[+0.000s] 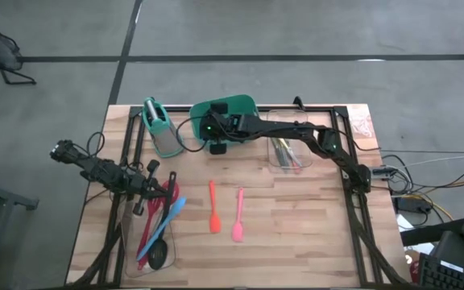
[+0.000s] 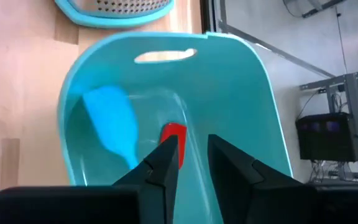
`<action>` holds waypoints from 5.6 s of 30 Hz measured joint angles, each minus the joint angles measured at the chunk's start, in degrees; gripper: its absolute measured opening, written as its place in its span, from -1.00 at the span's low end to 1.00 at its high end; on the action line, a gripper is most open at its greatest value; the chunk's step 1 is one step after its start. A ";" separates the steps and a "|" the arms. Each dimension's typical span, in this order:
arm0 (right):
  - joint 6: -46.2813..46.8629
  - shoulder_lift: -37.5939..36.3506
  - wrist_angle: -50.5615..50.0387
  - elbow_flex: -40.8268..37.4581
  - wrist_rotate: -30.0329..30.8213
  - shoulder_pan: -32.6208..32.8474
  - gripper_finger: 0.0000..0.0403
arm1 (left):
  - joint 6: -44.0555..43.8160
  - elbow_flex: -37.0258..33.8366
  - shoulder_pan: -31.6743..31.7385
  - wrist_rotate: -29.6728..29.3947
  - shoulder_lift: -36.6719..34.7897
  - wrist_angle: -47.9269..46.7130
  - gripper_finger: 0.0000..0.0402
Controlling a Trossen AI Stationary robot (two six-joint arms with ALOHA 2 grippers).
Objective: Pick & Place Kitchen Items
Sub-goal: Put the blue spatula into the green bin, then put the pink spatula into the green bin
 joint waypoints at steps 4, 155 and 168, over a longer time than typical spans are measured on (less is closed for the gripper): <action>0.50 -0.34 -4.45 1.79 0.01 0.93 -0.48 | -0.01 0.00 0.01 -0.02 0.00 -0.01 -0.95; 12.73 -0.36 -16.36 -3.56 -4.38 31.59 -0.72 | 0.01 0.02 -0.01 0.00 -0.02 0.01 -0.95; -3.26 -0.57 -16.25 9.34 1.57 18.24 -0.74 | -0.01 0.02 -0.01 -0.02 -0.02 -0.01 -0.95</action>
